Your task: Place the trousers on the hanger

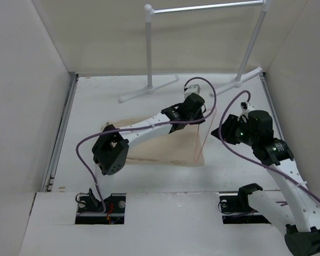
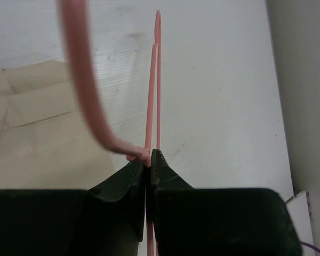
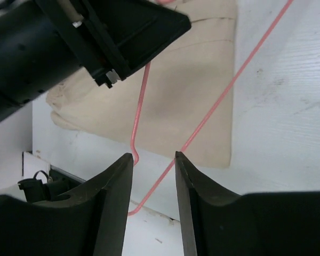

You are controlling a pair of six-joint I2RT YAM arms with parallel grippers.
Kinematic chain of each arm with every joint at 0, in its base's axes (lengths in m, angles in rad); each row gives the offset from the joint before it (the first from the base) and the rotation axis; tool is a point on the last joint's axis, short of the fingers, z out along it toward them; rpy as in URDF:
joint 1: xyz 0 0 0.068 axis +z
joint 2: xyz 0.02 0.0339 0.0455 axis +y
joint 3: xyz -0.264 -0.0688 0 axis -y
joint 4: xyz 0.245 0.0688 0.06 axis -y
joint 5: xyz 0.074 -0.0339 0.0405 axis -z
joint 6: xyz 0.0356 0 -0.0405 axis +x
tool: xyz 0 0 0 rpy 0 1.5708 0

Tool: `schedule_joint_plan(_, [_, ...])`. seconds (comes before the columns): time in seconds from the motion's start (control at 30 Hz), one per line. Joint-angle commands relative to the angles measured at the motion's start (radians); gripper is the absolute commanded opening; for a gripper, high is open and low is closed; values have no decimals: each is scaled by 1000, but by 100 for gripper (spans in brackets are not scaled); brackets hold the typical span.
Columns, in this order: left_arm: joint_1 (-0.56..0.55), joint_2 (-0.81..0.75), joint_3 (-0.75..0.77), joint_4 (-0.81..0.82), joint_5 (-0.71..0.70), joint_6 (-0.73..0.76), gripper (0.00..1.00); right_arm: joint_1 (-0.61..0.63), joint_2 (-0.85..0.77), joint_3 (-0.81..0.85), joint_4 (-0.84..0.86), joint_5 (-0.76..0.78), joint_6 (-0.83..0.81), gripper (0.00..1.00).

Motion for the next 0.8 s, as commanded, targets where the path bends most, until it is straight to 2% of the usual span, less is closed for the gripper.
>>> schedule_joint_plan(0.0, [-15,-113,-103,185,-93,-111,0,-37,-42,-26,-41,29,-6,42])
schedule_joint_plan(0.03, [-18,-122,-135,216,-100,-128,0,-41,-44,-42,-34,31,3,37])
schedule_joint_plan(0.13, [-24,-141,-256,346,-117,-204,0,-47,-32,-105,28,34,72,12])
schedule_joint_plan(0.2, [-21,-141,-316,397,-123,-273,0,-47,-12,-150,119,18,121,8])
schedule_joint_plan(0.37, [-27,-113,-385,432,-171,-327,0,-40,119,-213,333,-8,175,10])
schedule_joint_plan(0.63, [-104,-76,-391,279,-405,-313,0,-31,389,-218,551,-31,174,14])
schedule_joint_plan(0.77, [-154,-35,-361,271,-471,-313,0,-31,516,-169,609,4,187,26])
